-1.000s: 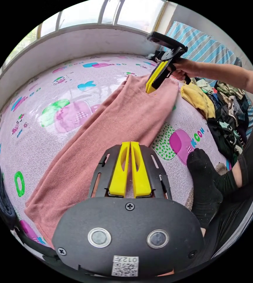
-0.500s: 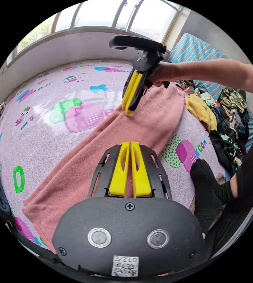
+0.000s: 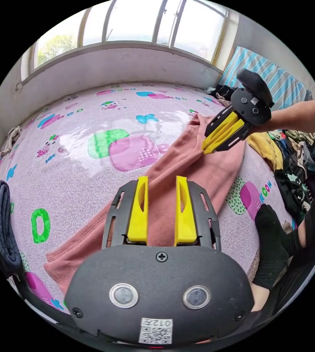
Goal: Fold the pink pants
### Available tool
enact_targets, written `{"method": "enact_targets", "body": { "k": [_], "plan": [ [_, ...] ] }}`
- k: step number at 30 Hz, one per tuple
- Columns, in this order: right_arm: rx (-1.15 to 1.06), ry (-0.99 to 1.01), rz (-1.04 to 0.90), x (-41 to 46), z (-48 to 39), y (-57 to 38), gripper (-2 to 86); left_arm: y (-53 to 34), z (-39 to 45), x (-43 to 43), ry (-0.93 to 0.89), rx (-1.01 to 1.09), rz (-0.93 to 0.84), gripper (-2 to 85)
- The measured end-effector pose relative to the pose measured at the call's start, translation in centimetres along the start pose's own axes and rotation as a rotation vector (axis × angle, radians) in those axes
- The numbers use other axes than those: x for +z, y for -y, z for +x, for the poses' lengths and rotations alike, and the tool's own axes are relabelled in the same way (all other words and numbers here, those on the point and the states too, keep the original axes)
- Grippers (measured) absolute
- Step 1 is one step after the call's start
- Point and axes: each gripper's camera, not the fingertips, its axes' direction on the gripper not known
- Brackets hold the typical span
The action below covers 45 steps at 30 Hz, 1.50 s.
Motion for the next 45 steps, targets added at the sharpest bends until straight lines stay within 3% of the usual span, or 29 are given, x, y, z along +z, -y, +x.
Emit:
{"method": "enact_targets", "body": {
  "k": [4, 16, 23, 31, 34, 38, 45],
  "plan": [
    [0.018, -0.049, 0.009, 2.3, 1.7, -2.1, 2.7, 0.0, 0.4, 1.5, 0.005, 0.006, -0.091, 5.2],
    [0.422, 0.446, 0.143, 5.1, 20.2, -5.1, 5.3, -0.2, 2.2, 1.9, 0.063, 0.051, -0.136, 1.6],
    [0.398, 0.568, -0.077, 10.9, 25.0, -5.8, 6.8, -0.1, 3.2, 1.6, 0.114, 0.095, -0.140, 1.2],
    [0.377, 0.570, -0.119, 12.8, 28.7, -8.9, 5.4, 0.7, 3.6, -1.1, 0.210, 0.103, -0.030, 1.0],
    [0.367, 0.553, -0.124, 13.3, 29.8, -10.1, 3.8, 1.0, 4.6, -1.7, 0.138, 0.150, -0.001, 0.8],
    [0.361, 0.545, -0.136, 14.1, 31.5, -11.5, 1.0, 1.5, 5.2, -0.2, 0.003, 0.215, -0.091, 0.4],
    [0.434, 0.425, -0.035, 13.8, 35.1, -13.9, -0.5, 2.1, 1.2, 1.3, -0.160, 0.089, -0.166, 0.2]
  ]
}}
